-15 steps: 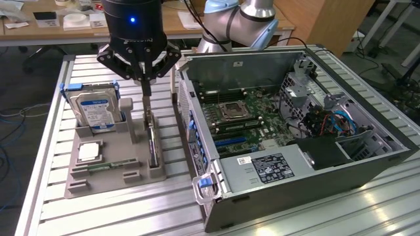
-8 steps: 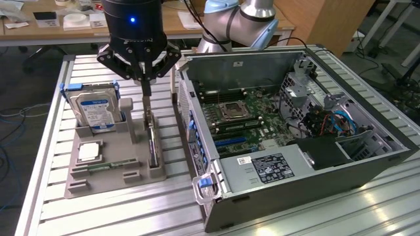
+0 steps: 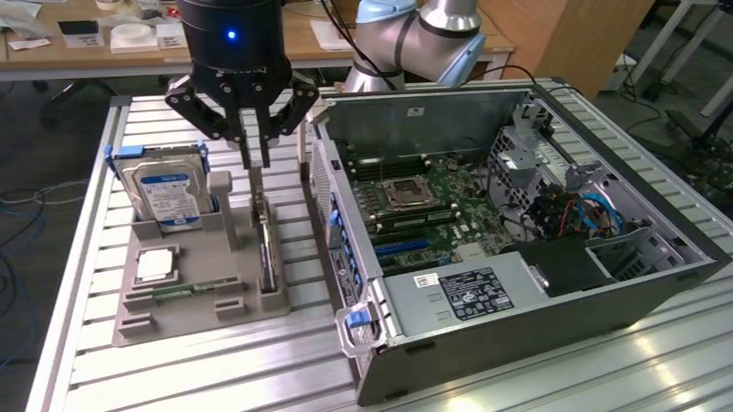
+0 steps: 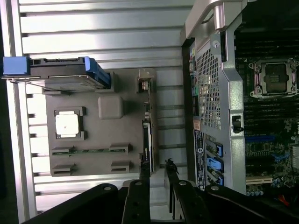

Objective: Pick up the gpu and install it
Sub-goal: 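Pick up the gpu and move the gpu toward the slot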

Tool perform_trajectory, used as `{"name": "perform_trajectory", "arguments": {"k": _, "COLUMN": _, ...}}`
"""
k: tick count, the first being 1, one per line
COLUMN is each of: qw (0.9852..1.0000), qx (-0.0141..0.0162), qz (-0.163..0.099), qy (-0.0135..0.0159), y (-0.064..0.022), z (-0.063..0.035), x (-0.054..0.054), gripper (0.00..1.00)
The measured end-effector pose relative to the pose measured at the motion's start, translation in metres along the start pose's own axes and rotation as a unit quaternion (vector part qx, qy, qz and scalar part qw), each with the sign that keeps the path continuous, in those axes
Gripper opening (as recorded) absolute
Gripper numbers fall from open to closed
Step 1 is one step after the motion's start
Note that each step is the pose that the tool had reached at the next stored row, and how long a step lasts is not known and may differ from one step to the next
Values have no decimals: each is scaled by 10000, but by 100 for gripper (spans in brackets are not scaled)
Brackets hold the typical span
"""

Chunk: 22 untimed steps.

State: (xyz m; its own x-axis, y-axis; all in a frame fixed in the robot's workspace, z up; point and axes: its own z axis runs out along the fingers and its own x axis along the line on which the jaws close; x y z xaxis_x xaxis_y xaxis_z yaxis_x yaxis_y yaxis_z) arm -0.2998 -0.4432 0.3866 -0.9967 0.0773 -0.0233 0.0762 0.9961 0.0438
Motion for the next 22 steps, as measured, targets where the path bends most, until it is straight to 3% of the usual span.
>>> {"name": "perform_trajectory", "arguments": {"k": 1, "qw": 10000, "qx": 0, "qz": 0, "qy": 0, "y": 0, "z": 0, "x": 0, "gripper": 24}}
{"name": "perform_trajectory", "arguments": {"k": 3, "qw": 10000, "qx": 0, "qz": 0, "qy": 0, "y": -1, "z": 0, "x": 0, "gripper": 35}}
{"name": "perform_trajectory", "arguments": {"k": 4, "qw": 10000, "qx": 0, "qz": 0, "qy": 0, "y": -1, "z": 0, "x": 0, "gripper": 35}}
{"name": "perform_trajectory", "arguments": {"k": 8, "qw": 10000, "qx": 0, "qz": 0, "qy": 0, "y": -1, "z": 0, "x": 0, "gripper": 53}}
{"name": "perform_trajectory", "arguments": {"k": 14, "qw": 10000, "qx": 1, "qz": 0, "qy": 0, "y": -2, "z": 3, "x": 0, "gripper": 53}}
{"name": "perform_trajectory", "arguments": {"k": 22, "qw": 10000, "qx": 2, "qz": 0, "qy": 0, "y": -5, "z": 79, "x": 2, "gripper": 53}}
